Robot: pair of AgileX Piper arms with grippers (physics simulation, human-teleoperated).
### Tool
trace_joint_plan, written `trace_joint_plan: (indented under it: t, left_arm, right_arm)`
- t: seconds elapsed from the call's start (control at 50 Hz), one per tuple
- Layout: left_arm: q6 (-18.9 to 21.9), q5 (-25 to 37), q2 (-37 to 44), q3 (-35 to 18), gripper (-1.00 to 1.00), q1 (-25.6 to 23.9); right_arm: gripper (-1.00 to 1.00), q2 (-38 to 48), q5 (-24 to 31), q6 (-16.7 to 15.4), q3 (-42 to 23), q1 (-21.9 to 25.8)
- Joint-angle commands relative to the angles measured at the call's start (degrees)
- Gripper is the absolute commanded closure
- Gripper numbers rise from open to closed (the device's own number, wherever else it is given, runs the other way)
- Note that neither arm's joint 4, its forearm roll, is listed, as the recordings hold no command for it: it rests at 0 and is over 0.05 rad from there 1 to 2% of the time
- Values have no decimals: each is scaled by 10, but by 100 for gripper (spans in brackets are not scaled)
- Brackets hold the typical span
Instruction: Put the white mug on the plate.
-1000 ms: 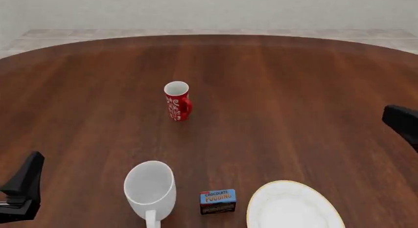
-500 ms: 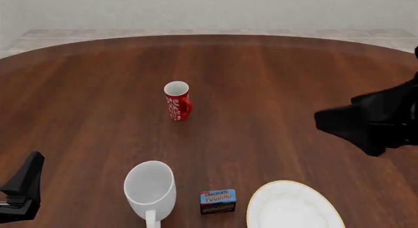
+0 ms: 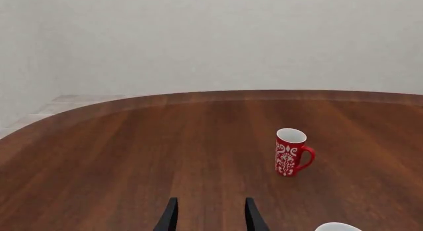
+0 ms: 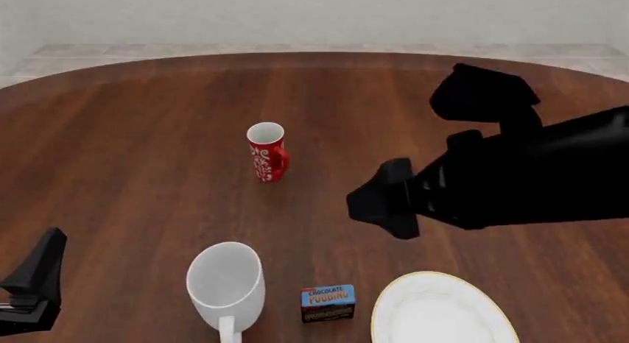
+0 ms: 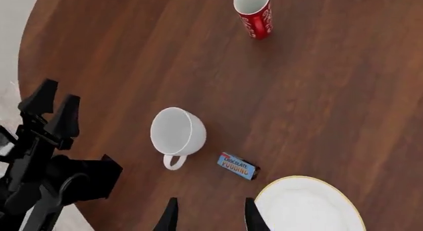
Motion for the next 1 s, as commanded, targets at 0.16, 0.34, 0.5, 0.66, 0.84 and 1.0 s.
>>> trace_joint_plan:
  t: [0.16,0.34,0.5,0.66,0.84,1.0]
  left_arm:
    - [-1,0,0,1,-100,0]
    - [0,0,0,0,-100,0]
    - [0,1,0,-2,-100,-1]
    - [0,1,0,-1,-100,-1]
    - [0,0,0,0,-100,-1]
    - [0,0,0,0,-100,-1]
  right_arm:
    - [-100,77,-69,85,32,56]
    - [-100,100,-87,106,43,72]
    - [-100,120,-110,129,54,93]
    - [-100,145,-125,141,49,111]
    - [-100,173,-144,146,49,123]
    - [-100,183,-151,149,48,128]
